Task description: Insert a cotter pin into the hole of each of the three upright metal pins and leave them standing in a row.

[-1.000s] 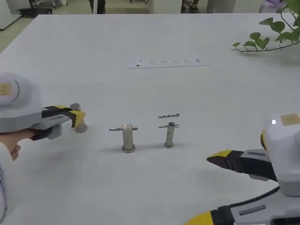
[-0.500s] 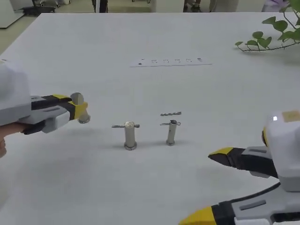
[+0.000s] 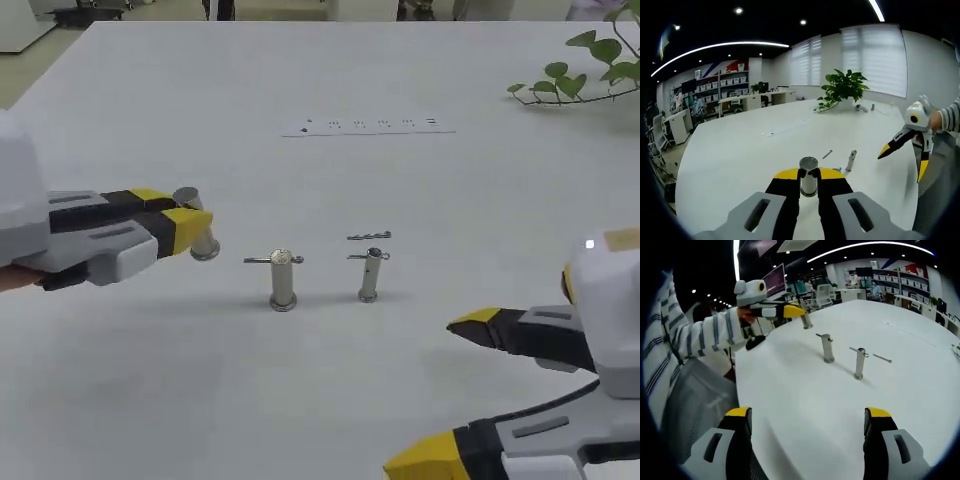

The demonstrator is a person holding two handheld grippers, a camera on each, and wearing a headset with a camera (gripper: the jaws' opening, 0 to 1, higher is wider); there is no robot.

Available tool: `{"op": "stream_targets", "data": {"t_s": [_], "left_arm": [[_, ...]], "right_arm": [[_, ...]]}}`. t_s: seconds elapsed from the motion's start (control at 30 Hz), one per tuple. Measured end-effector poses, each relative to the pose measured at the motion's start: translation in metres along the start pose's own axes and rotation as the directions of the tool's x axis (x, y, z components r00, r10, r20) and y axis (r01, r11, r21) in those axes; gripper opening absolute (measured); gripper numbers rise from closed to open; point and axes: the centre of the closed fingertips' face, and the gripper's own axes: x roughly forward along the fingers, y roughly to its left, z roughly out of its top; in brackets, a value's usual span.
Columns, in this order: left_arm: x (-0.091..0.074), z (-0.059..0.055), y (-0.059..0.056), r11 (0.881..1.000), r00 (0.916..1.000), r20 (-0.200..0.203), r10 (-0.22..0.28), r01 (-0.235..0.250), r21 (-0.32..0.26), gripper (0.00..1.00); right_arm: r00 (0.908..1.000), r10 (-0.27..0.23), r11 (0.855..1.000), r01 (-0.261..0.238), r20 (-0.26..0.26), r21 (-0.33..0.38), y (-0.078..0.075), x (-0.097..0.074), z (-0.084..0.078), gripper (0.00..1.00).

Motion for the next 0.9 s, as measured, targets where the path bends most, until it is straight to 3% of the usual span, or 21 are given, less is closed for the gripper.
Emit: {"op": "stream_targets", "data": {"t_s": [0.13,0.33,0.6,0.9], "left_arm": [[0.000,0.002,-0.014,0.999,0.9988,0.001,-0.049,0.049,0.014,0.10],[-0.002,-0.004,-0.024,0.994,0.9952,-0.020,-0.096,0.097,0.048,0.10],[-0.005,-0.012,-0.041,0.981,0.9837,-0.049,-0.173,0.176,0.080,0.10],[-0.006,-0.019,-0.052,0.968,0.9723,-0.076,-0.221,0.228,0.101,0.10]], "right_arm": [[1.0000,0.001,1.000,-0.001,0.001,0.000,0.001,0.000,0.000,0.94],[1.0000,-0.002,1.000,0.002,-0.001,0.000,0.002,0.000,0.000,0.94],[0.9999,-0.017,1.000,0.017,-0.001,0.006,-0.001,-0.001,0.000,0.95],[0.9998,-0.022,1.000,0.022,-0.003,0.001,-0.004,-0.002,0.002,0.95]]}}
